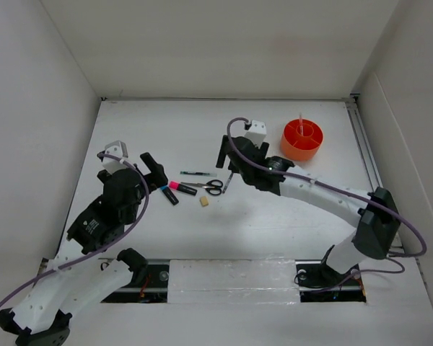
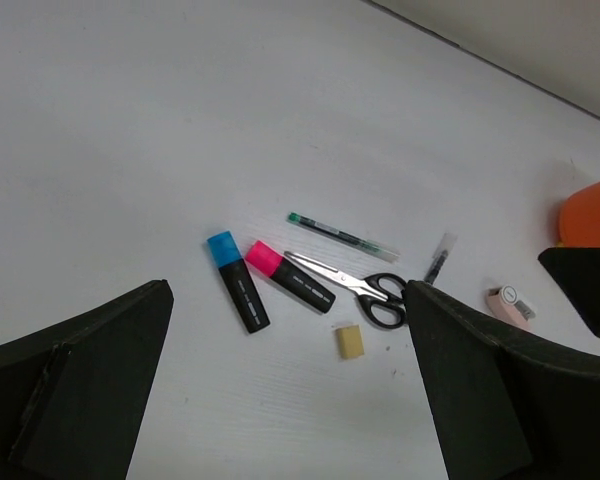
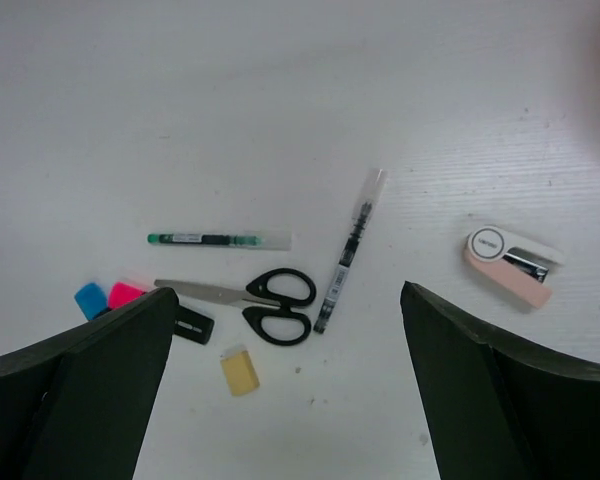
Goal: Sort the stationery into containers
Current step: Pick up the pen from the center of the board.
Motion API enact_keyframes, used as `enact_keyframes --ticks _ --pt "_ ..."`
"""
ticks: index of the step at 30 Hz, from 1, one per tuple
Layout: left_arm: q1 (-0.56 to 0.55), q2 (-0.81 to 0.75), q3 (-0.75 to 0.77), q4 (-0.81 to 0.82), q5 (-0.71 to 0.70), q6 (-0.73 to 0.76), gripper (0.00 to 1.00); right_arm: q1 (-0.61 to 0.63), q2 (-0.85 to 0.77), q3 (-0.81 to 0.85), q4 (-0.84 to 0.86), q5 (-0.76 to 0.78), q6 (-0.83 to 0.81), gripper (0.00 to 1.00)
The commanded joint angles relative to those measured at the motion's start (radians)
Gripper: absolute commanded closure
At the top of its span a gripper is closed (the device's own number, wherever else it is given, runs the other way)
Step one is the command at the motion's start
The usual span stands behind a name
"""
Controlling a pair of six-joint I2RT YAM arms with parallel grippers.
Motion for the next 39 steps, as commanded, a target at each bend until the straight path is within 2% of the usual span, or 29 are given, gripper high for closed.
enact_keyframes --ticks 1,2,5,7,11,18,26,31,34,37,39 --pt "0.005 -0.014 0.017 0.012 -0.007 -0.007 0.0 0.018 0.1 0.137 -0.173 0.158 0.253 0.01" --pt "0.005 -0.014 0.017 0.012 -0.007 -0.007 0.0 0.018 0.137 0.168 -0.274 0.17 0.304 0.01" --pt "0.005 -0.026 0.017 0.012 0.002 -0.007 0.0 0.0 0.258 0.252 -0.35 0.138 0.397 0.04" --pt "0.005 -0.035 0.017 0.012 0.002 -0.007 0.0 -0.014 0.303 0.275 -0.341 0.104 0.397 0.04" --pt "0.005 -0.069 0.008 0.021 0.002 0.002 0.0 -0.045 0.383 0.294 -0.307 0.072 0.397 0.1" --pt "0.005 -0.069 0.008 0.04 0.034 0.011 0.0 -0.122 0.449 0.292 -0.222 -0.037 0.36 0.17" --pt "0.005 -0.096 -0.001 0.04 0.053 0.021 0.0 -0.111 0.544 0.363 -0.221 -0.067 0.36 0.21" --pt "0.005 -0.116 -0.001 0.04 0.053 0.021 0.0 -0.099 0.631 0.445 -0.321 -0.068 0.398 0.24" --pt "0.005 -0.127 -0.001 0.05 0.053 0.021 0.0 -0.09 0.654 0.455 -0.373 -0.055 0.441 0.3" --pt "0.005 -0.136 -0.001 0.05 0.062 0.03 0.0 -0.089 0.664 0.442 -0.385 -0.055 0.452 0.31" --pt "0.005 -0.136 -0.001 0.05 0.062 0.03 0.0 -0.089 0.673 0.43 -0.386 -0.055 0.461 0.43"
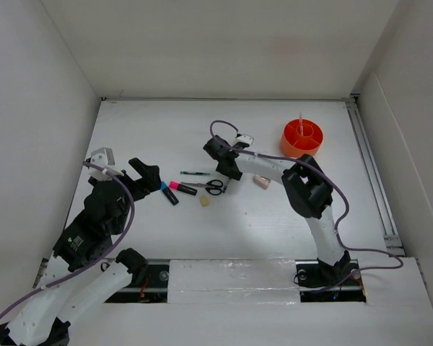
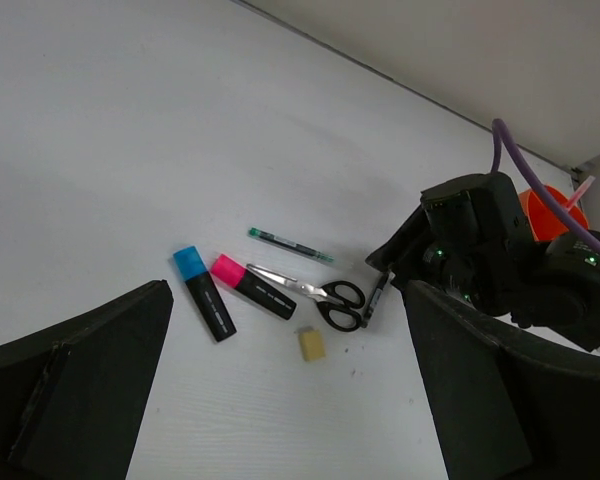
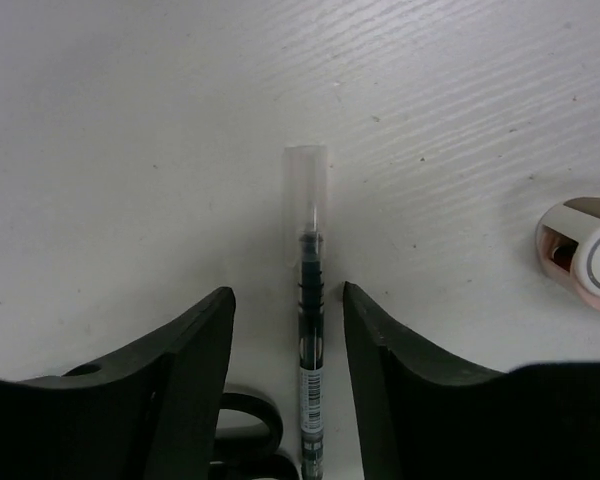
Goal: Sort the stationery into containers
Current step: Pick up the pen from the center of the board, then place the pen in the storage box.
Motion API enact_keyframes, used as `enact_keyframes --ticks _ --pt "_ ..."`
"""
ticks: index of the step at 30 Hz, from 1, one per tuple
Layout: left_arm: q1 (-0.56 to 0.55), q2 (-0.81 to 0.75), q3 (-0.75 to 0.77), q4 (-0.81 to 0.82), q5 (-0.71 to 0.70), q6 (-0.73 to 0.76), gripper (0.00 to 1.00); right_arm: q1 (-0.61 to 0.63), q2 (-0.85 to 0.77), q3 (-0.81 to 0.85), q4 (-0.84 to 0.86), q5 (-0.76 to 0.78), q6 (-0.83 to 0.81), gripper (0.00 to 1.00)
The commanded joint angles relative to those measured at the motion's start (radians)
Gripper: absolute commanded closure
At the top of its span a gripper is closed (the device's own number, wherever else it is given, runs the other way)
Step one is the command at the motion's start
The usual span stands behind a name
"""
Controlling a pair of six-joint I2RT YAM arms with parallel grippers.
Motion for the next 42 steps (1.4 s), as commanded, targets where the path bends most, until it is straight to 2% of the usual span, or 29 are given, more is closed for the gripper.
enact_keyframes --ticks 1,2,4,7,9,13,14,15,17,18,20,21,25,26,27,28,29,30,33,35,36,39,42 --pt "0.005 -0.007 -0.001 0.034 0.005 0.019 0.0 -0.002 0.014 -0.002 -0.049 -0.007 0.038 0.49" --pt "0.005 -0.007 -0.001 0.034 0.005 0.019 0.0 -0.002 0.014 -0.015 -0.04 -0.019 0.038 0.62" --pt "0.005 -0.018 -0.001 0.034 0.005 0.019 0.0 -0.012 0.023 -0.029 -0.04 -0.028 0.038 0.76" --pt "0.005 -0.03 -0.001 0.034 0.005 0.019 0.0 -0.013 0.023 -0.051 -0.019 -0.048 0.015 0.85" --pt "0.005 -0.041 -0.001 0.034 0.005 0.019 0.0 -0.022 0.023 -0.063 -0.005 -0.071 -0.011 1.0" --pt "0.005 -0.052 -0.001 0.034 -0.004 0.019 0.0 -0.045 -0.02 -0.084 0.096 -0.108 -0.133 1.0" --pt "0.005 -0.052 -0.001 0.034 -0.004 0.019 0.0 -0.057 -0.071 -0.095 0.145 -0.129 -0.258 1.0" --pt "0.005 -0.052 -0.001 0.034 -0.004 0.019 0.0 -0.057 -0.107 -0.109 0.252 -0.169 -0.315 1.0" --pt "0.005 -0.052 -0.001 0.034 -0.004 0.019 0.0 -0.077 -0.194 -0.167 0.361 -0.195 -0.429 1.0" --pt "0.005 -0.052 -0.001 0.034 -0.004 0.019 0.0 -0.077 -0.293 -0.193 0.424 -0.209 -0.563 1.0" --pt "0.005 -0.052 -0.001 0.034 -0.004 0.019 0.0 -0.118 -0.387 -0.262 0.565 -0.263 -0.676 1.0" --pt "0.005 -0.043 -0.001 0.034 -0.004 0.019 0.0 -0.138 -0.474 -0.287 0.61 -0.298 -0.786 1.0" --pt "0.005 -0.02 -0.001 0.034 -0.004 0.019 0.0 -0.279 -0.674 -0.451 0.857 -0.611 -1.024 1.0" --pt "0.005 -0.02 -0.001 0.034 -0.004 0.019 0.0 -0.348 -0.71 -0.483 0.947 -0.749 -1.06 1.0" --pt "0.005 -0.011 -0.001 0.034 -0.004 0.019 0.0 -0.388 -0.74 -0.552 0.995 -0.813 -1.086 1.0" --pt "0.005 0.0 -0.001 0.034 -0.004 0.019 0.0 -0.432 -0.794 -0.587 1.05 -0.874 -1.1 1.0" --pt "0.005 0.0 -0.001 0.034 -0.004 0.019 0.0 -0.478 -0.813 -0.623 1.17 -1.003 -1.1 1.0" --pt "0.005 0.0 -0.001 0.043 0.007 0.019 0.0 -0.573 -0.813 -0.665 1.223 -1.063 -1.089 1.0" --pt "0.005 0.011 -0.01 0.043 0.007 0.019 0.0 -0.728 -0.787 -0.666 1.332 -1.267 -1.071 1.0" --pt "0.005 0.011 -0.01 0.043 0.007 0.028 0.0 -0.784 -0.72 -0.617 1.374 -1.364 -1.034 1.0" --pt "0.005 0.011 -0.01 0.054 0.018 0.028 0.0 -0.808 -0.689 -0.59 1.388 -1.469 -1.034 1.0" --pt "0.005 0.02 -0.01 0.054 0.036 0.037 0.0 -0.882 -0.591 -0.477 1.434 -1.574 -0.941 1.0" --pt "0.005 0.029 -0.01 0.063 0.036 0.037 0.0 -0.927 -0.5 -0.418 1.631 -1.662 -0.782 1.0"
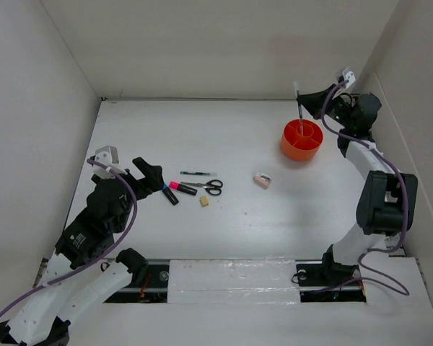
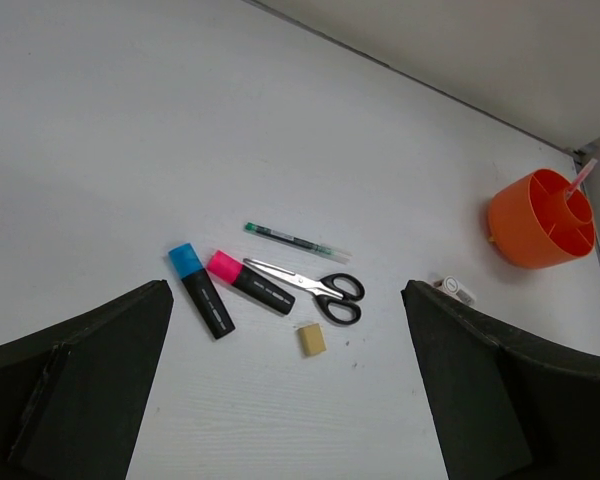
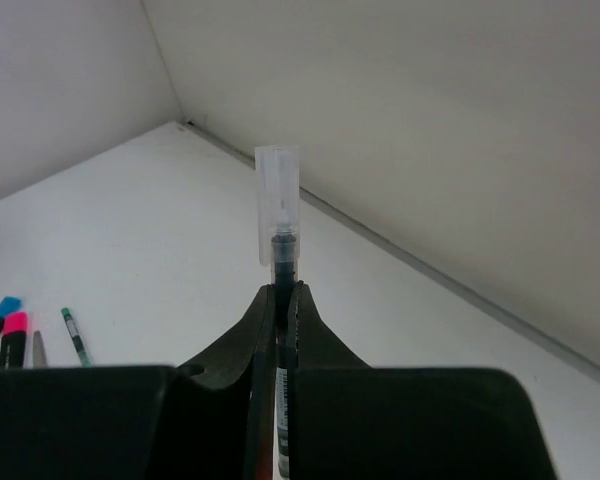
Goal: Sort the stationery into containers
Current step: Place the pen in the storage box.
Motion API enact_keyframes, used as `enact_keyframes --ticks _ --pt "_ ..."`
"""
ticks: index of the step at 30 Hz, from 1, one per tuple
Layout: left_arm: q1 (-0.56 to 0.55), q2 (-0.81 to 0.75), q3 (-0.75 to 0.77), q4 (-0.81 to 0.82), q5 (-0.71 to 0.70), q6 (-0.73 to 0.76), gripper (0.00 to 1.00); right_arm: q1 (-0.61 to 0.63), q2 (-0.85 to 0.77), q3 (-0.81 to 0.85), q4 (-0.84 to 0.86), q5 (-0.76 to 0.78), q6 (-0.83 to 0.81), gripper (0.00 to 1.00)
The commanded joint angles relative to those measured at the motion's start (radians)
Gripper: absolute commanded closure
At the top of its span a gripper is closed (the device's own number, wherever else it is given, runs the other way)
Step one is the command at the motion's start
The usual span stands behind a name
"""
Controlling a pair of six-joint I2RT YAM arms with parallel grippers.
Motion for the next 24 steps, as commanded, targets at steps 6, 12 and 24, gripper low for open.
enact_keyframes --ticks 6,12,24 --pt "0.005 0.015 -0.018 0.054 0.021 0.027 0.0 -0.047 0.186 0.187 0.34 -0.265 0.201 1.0" --pt "0.005 0.015 -0.018 0.064 0.04 0.036 0.0 -0.096 0.299 0.167 0.587 -0.288 0.362 1.0" --pt "0.005 0.037 -0.018 0.073 0.058 0.045 0.0 -0.2 0.494 0.178 1.007 -0.362 0.733 1.0"
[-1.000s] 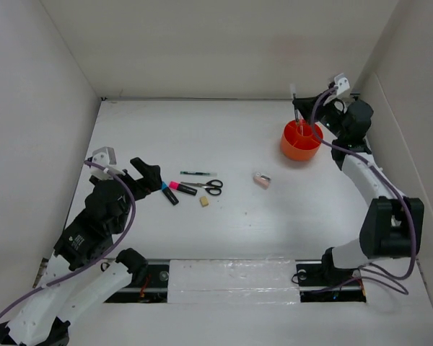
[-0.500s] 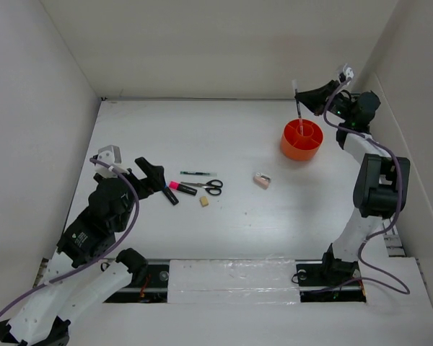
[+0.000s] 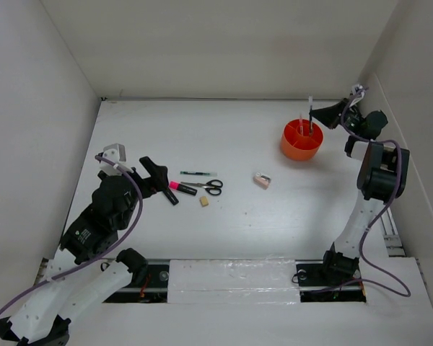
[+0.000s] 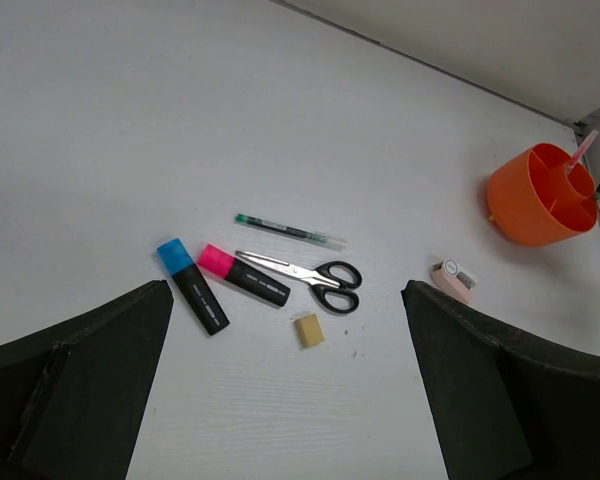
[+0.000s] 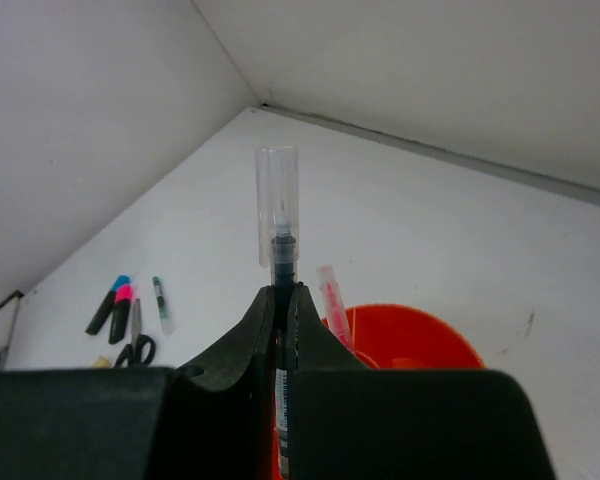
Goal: Sort the stationery into containers
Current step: Place the pen in the storage box.
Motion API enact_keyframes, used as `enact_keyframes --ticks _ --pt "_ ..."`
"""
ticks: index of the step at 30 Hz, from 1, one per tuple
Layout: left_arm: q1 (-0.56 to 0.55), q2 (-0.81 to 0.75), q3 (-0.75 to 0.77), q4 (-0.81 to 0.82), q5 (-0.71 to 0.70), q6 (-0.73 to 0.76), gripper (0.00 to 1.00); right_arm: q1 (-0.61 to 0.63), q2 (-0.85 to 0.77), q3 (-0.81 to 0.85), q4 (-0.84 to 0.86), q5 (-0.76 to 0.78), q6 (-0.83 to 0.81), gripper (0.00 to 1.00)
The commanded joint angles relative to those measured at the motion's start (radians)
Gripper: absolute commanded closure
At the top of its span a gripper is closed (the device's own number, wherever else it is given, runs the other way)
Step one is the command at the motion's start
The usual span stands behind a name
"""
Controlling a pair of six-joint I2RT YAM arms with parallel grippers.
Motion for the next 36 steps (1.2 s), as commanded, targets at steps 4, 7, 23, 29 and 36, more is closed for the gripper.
enact_keyframes --ticks 4,7,23,29,36 --pt "0.005 0.012 -0.004 0.043 0.018 0.018 0.0 0.002 0.062 0.048 0.464 -0.057 0.142 1.0" --pt "0.005 0.012 -0.004 0.043 0.018 0.018 0.0 0.002 0.088 0.073 0.526 -0.057 0.191 1.0" --pt "0.005 0.022 -0.004 0.043 0.028 0.027 0.0 -0.008 0.028 0.111 0.553 -0.037 0.248 1.0" --pt "0.005 0.031 -0.004 0.052 0.028 0.027 0.0 -0.008 0.063 0.177 0.553 -0.028 0.266 1.0" --pt "0.005 0.04 -0.004 0.052 0.028 0.027 0.0 0.011 0.144 0.267 0.543 -0.019 0.285 1.0"
